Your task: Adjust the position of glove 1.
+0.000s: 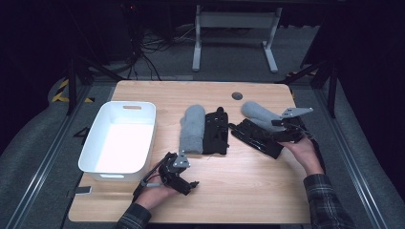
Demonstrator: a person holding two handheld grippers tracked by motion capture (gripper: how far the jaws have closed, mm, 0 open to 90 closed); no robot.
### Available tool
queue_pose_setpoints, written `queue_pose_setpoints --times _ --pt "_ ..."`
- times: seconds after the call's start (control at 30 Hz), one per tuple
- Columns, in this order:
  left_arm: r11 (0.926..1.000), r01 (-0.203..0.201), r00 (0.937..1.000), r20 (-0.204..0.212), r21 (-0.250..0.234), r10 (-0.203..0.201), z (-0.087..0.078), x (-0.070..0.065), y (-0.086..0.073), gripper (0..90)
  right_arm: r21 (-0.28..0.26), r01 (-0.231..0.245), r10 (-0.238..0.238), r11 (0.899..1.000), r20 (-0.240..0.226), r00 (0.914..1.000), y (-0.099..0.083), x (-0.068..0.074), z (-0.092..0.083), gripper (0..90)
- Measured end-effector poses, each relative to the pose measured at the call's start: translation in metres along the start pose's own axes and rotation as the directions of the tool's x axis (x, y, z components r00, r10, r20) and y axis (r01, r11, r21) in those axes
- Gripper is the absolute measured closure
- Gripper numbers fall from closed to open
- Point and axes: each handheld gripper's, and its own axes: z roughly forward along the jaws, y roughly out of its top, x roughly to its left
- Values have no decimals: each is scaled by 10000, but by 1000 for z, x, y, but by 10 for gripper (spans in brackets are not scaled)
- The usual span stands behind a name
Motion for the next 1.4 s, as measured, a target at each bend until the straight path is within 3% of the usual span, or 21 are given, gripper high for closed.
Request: queue_pose_setpoints --times 0.53,0.77,0.97,1.13,1.23,1.4 --pt "10000 -5 10000 2 1 5 0 0 0 1 511 -601 582 9969 391 9975 4 -55 15 347" --pt "10000 -17 10000 -5 -6 17 0 0 0 2 779 -633 600 9950 440 9972 2 -61 26 386" --pt "10000 25 10000 14 -18 -25 0 0 0 2 868 -1034 1002 9908 400 9942 -4 -69 36 446" --pt "10000 28 10000 4 -14 -28 0 0 0 2 1176 -903 861 9889 408 9955 -7 -69 43 506" --pt "10000 23 10000 -1 -17 -23 0 0 0 3 1305 -883 832 9875 444 9955 -8 -68 46 554" --pt "10000 21 10000 -2 -14 -21 0 0 0 3 1449 -570 502 9878 506 9975 -8 -66 47 713"
